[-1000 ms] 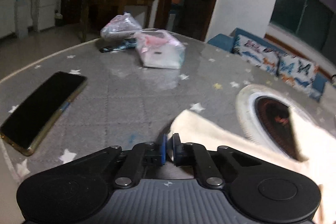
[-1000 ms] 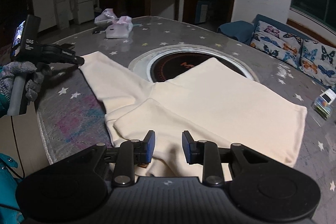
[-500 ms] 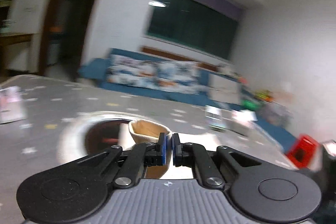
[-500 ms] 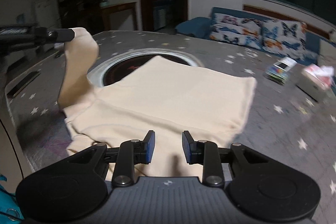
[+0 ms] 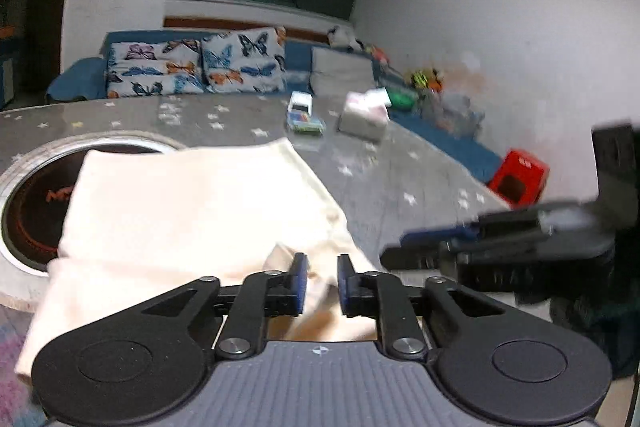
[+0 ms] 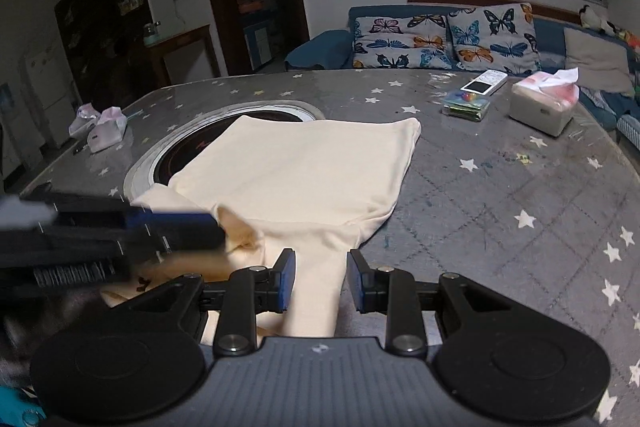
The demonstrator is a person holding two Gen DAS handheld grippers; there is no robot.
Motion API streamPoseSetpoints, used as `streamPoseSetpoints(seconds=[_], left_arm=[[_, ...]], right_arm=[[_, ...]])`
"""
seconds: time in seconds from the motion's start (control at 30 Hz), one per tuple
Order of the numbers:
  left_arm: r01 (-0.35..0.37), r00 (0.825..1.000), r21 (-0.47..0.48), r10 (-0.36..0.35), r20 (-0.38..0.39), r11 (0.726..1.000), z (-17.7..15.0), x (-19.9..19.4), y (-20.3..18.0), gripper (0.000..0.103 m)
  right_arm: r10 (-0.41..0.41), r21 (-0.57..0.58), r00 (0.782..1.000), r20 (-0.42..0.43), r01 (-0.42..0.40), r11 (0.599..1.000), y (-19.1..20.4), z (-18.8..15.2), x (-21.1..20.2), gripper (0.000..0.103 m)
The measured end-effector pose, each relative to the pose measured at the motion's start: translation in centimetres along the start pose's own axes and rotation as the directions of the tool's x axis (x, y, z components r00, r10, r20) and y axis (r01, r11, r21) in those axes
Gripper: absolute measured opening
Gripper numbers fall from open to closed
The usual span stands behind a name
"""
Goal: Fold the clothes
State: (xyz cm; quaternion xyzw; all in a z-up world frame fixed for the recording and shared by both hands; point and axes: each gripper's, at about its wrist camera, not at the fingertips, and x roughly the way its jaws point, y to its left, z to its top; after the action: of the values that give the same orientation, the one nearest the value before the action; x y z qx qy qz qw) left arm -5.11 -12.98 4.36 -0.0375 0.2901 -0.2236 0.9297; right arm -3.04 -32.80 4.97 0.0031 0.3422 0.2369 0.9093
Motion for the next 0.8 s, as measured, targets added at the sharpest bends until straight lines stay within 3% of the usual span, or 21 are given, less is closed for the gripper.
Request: streamPoseSetpoints(seconds=[0.13,0.37,0.6,0.63,0.7,0.8], left_arm=[[-0.033,0.999,0.012,0.033,0.008,0.999,-0.5,-1.3,1.2,0.044],[-0.154,0.988,-0.019,0.155,0.015,0.988,-0.6,-3.9,5.5,0.048],[-0.245,0.97,-0.04,0.245,0.002,0.969,-1.4,-5.1,8.5,0.051],[-0.253,0.967,-0.042,0.254,0.0,0.966,-1.5,-5.2,8.8,0.052],[-0.27,0.963,-0.046,0.27,-0.003,0.962,-1.7,-5.6,9.3,0.054],[-0.278,0.96,-0.039,0.279,0.004,0.96,-1.7,-5.8,9.6,0.054]], right_arm=[[0.035,-0.006,0.999,-0.01,-0.035,0.999,0.7,0.3,0.8,0.028],[0.091,-0.017,0.995,-0.034,-0.091,0.996,2.5,0.8,2.9,0.028],[0.094,0.007,0.992,-0.086,-0.094,0.996,2.6,0.4,5.4,0.027],[0.096,0.006,0.991,-0.091,-0.095,0.995,2.7,0.3,5.6,0.026],[0.097,-0.011,0.991,-0.096,-0.099,0.995,3.1,0.3,5.6,0.008],[0.067,-0.055,0.996,-0.055,-0.07,0.996,3.9,1.2,4.6,0.006]])
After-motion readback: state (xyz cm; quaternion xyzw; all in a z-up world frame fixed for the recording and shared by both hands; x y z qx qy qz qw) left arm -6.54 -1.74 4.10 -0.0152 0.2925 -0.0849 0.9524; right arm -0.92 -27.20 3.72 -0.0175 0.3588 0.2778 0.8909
